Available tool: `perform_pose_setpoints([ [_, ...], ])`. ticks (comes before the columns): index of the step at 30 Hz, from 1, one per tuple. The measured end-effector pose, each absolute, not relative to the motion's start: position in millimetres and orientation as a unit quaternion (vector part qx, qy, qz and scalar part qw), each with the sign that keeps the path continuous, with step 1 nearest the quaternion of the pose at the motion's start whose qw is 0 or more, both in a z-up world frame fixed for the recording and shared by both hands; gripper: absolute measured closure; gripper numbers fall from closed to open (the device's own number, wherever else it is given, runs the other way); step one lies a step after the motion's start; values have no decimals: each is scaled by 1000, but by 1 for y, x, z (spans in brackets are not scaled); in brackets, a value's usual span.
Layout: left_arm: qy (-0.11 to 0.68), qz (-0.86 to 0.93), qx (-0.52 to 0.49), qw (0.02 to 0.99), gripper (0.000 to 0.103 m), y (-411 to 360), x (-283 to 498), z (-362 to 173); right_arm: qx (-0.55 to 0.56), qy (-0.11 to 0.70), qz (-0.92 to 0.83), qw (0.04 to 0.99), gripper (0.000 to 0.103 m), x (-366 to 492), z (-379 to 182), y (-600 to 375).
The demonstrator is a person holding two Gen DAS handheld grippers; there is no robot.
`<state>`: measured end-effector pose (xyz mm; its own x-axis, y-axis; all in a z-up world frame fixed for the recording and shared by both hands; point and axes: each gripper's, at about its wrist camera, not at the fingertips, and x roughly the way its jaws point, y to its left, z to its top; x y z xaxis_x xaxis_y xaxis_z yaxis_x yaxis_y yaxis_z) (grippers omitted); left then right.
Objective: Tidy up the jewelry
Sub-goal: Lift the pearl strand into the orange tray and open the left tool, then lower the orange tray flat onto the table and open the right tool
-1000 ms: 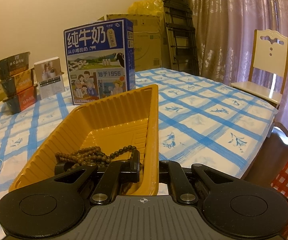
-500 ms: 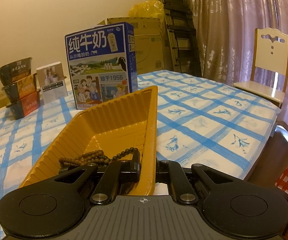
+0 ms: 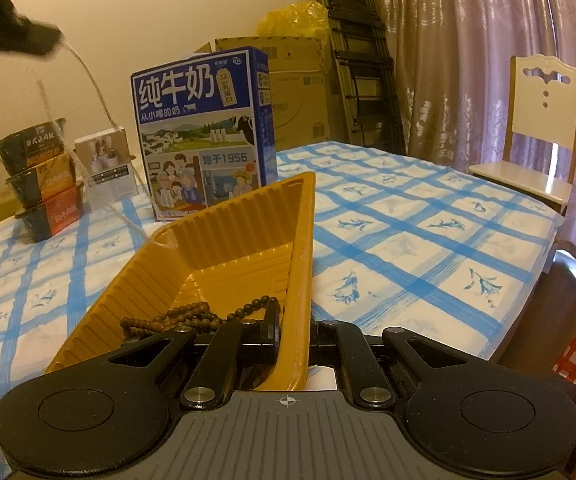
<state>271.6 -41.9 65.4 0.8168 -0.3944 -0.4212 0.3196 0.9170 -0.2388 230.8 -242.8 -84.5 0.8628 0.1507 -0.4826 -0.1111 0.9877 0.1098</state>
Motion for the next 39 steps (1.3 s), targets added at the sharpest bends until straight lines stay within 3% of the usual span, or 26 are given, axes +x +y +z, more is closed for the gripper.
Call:
perform_pose_setpoints([
  [6, 332, -198, -107, 916, 101, -71, 289, -11, 39, 253, 68, 964, 94, 231, -85, -242],
  [11, 361, -202, -116, 903, 98, -75, 292, -40, 39, 253, 67, 964, 94, 231, -85, -242],
  [16, 356, -203, -117, 904, 79, -70, 288, -41, 40, 254, 66, 964, 94, 231, -87, -242],
  [20, 351, -186, -115, 911, 74, -58, 281, -37, 41, 255, 66, 964, 94, 231, -87, -243],
  [39, 350, -60, -119, 927, 73, 35, 234, -48, 83, 257, 70, 960, 98, 257, -100, -246],
])
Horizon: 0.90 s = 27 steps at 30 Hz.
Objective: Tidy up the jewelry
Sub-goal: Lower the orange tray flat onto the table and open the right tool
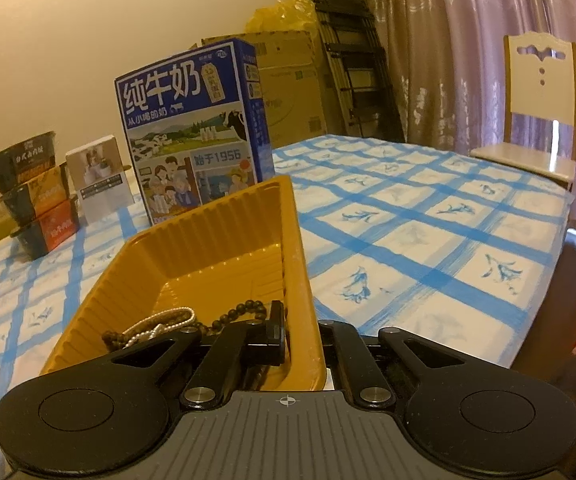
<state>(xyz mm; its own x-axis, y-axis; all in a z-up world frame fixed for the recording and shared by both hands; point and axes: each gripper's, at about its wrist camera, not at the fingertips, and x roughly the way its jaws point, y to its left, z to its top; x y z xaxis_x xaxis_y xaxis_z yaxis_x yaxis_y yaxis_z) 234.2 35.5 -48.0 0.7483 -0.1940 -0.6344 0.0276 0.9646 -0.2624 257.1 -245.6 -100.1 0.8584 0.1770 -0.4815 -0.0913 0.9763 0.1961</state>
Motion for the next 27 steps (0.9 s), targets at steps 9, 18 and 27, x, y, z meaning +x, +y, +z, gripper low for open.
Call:
perform_pose_setpoints([
  [9, 357, -32, -124, 925, 73, 56, 227, -59, 84, 268, 93, 955, 99, 274, -109, -223],
  [18, 358, -15, -126, 925, 73, 69, 225, -61, 67, 270, 113, 954, 100, 294, -116, -212],
  [27, 370, -3, -120, 921, 67, 74, 219, -69, 78, 273, 141, 948, 99, 310, -125, -225],
])
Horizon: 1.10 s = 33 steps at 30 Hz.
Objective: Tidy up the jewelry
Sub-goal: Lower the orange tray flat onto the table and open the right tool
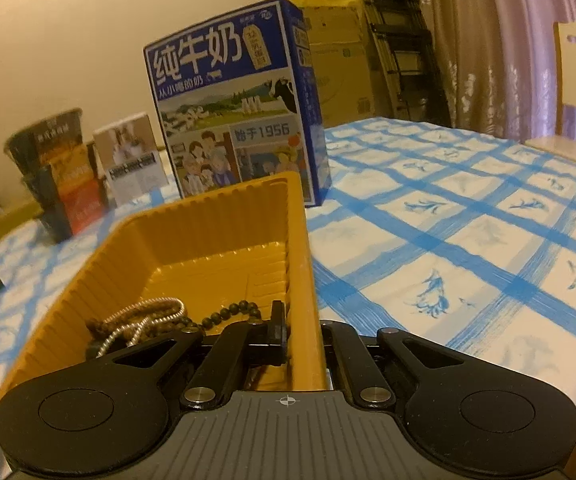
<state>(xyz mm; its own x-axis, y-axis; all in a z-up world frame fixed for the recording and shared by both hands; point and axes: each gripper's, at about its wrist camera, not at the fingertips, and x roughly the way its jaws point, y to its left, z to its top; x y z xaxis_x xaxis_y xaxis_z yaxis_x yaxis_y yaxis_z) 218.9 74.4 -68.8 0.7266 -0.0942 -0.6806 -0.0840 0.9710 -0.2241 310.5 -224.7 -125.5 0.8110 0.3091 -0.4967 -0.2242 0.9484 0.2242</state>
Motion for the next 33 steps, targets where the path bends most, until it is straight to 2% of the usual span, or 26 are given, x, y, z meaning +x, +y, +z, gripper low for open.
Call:
perform_pose_setpoints([
  [3, 374, 1, -118, 920, 64, 76, 214, -71, 50, 290, 143, 945, 93, 312, -125, -223],
  [4, 375, 1, -118, 920, 62, 75, 212, -71, 47, 291, 149, 944, 80, 311, -125, -224],
  [5, 376, 2, -117, 919, 59, 75, 211, -71, 51, 289, 153, 943, 55, 309, -125, -226],
  [7, 377, 3, -111, 919, 53, 75, 207, -70, 56, 257, 139, 955, 23, 301, -119, -231],
  [8, 376, 5, -107, 920, 50, 74, 204, -70, 55, 242, 132, 960, 21, 297, -114, -233],
  [11, 373, 9, -94, 923, 41, 72, 196, -65, 59, 245, 120, 960, 21, 293, -99, -238],
  [16, 364, 5, -90, 927, 34, 67, 178, -52, 67, 258, 110, 958, 21, 265, -72, -239],
  [21, 353, 14, -76, 933, 19, 59, 153, -36, 73, 285, 139, 946, 20, 220, -50, -221],
  [26, 344, 27, -73, 936, 13, 56, 122, -19, 67, 308, 172, 933, 20, 176, -36, -199],
  [33, 325, 44, -80, 941, 12, 58, 76, 2, 35, 309, 210, 927, 20, 123, -19, -173],
])
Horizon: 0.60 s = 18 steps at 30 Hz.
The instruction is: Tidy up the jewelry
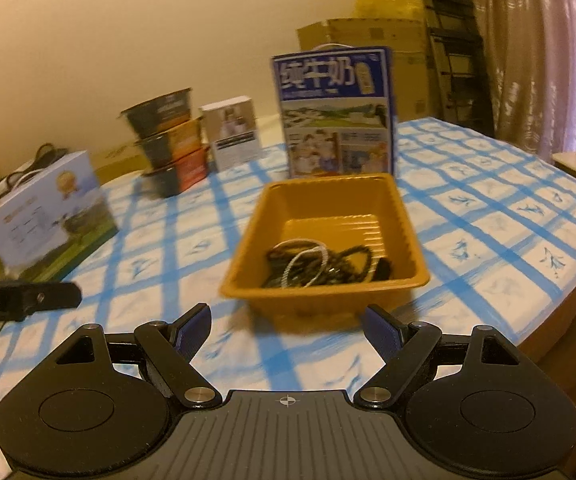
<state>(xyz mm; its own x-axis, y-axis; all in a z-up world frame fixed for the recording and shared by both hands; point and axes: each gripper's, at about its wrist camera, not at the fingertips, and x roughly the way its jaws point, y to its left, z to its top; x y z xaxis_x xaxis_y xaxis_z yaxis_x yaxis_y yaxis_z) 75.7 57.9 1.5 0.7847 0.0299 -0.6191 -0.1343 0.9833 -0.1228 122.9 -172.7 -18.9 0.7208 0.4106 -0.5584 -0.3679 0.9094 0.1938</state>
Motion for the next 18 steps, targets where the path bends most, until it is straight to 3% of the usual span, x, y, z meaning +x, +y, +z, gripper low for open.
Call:
perform_pose_setpoints([
  [18, 329, 56, -72, 940, 12, 55, -25, 16, 18, 339, 247, 907, 20, 39, 0, -152],
])
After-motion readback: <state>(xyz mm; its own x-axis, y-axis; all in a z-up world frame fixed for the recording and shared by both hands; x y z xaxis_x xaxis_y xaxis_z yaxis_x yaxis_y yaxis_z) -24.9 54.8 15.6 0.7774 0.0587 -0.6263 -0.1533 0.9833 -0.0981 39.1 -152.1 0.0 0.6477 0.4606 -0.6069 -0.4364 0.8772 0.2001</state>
